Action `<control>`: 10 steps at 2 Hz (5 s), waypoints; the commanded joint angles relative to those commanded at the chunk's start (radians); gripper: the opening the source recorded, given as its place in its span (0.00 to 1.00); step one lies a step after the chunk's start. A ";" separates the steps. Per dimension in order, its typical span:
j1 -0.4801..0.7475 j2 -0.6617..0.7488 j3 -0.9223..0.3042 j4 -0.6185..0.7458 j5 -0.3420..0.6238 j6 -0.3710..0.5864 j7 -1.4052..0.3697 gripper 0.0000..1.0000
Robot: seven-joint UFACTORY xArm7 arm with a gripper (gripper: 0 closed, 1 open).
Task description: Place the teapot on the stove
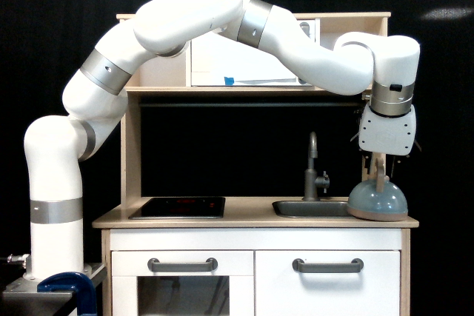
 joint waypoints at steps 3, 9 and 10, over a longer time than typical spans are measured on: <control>-0.016 -0.120 0.055 -0.157 -0.013 -0.054 0.012 0.00; 0.102 -1.818 -0.097 -1.710 -0.018 0.063 0.099 0.00; 0.199 -1.825 -0.045 -1.715 0.028 0.001 0.186 0.00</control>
